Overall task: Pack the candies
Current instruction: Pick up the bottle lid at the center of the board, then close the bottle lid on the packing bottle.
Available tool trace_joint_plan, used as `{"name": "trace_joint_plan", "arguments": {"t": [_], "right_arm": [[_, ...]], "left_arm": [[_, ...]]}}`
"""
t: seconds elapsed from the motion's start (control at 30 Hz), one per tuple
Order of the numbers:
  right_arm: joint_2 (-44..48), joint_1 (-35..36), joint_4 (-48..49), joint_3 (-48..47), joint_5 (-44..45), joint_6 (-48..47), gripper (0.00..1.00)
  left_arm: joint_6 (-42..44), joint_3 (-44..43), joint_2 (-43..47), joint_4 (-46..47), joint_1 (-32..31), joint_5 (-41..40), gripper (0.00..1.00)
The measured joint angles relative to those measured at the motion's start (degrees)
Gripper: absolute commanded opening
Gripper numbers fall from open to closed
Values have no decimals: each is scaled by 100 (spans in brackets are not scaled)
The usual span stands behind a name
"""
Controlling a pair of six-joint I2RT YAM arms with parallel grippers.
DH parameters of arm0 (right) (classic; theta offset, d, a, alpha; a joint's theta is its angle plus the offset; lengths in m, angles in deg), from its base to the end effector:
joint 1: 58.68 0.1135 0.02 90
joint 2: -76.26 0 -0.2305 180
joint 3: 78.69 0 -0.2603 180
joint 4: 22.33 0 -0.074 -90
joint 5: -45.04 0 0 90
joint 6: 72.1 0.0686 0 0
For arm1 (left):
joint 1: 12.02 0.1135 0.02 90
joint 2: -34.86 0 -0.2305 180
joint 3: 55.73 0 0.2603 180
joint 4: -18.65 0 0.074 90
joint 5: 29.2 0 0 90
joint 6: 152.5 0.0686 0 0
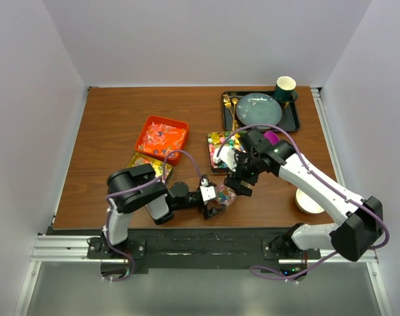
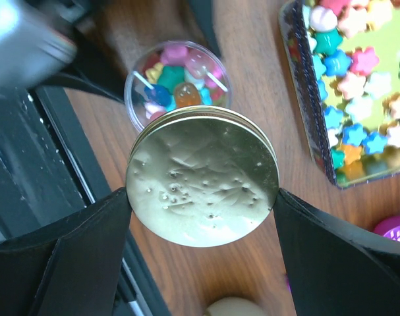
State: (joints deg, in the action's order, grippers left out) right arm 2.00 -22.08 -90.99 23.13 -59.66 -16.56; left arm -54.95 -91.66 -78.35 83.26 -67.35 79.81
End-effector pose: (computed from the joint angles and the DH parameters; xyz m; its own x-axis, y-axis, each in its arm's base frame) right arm 0.2120 0.1792 0.2262 -0.2231 -0.8475 -0.4817 -0.9580 0.2819 -0.0522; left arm 0.1543 -0.2624 0.0410 0.0022 0.2152 -0.9766 0.9665 0.2504 0.0574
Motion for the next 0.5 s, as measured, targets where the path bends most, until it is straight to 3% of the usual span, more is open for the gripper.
{"name": "trace_joint_plan", "arguments": {"t": [0.2, 0.5], "right_arm": [[2, 68, -52, 142, -13, -271, 79], [-216, 68, 63, 415, -151, -566, 79]], "left_arm": [[-131, -527, -866, 785, -111, -227, 96], [-247, -284, -750, 859, -131, -365, 100]]}}
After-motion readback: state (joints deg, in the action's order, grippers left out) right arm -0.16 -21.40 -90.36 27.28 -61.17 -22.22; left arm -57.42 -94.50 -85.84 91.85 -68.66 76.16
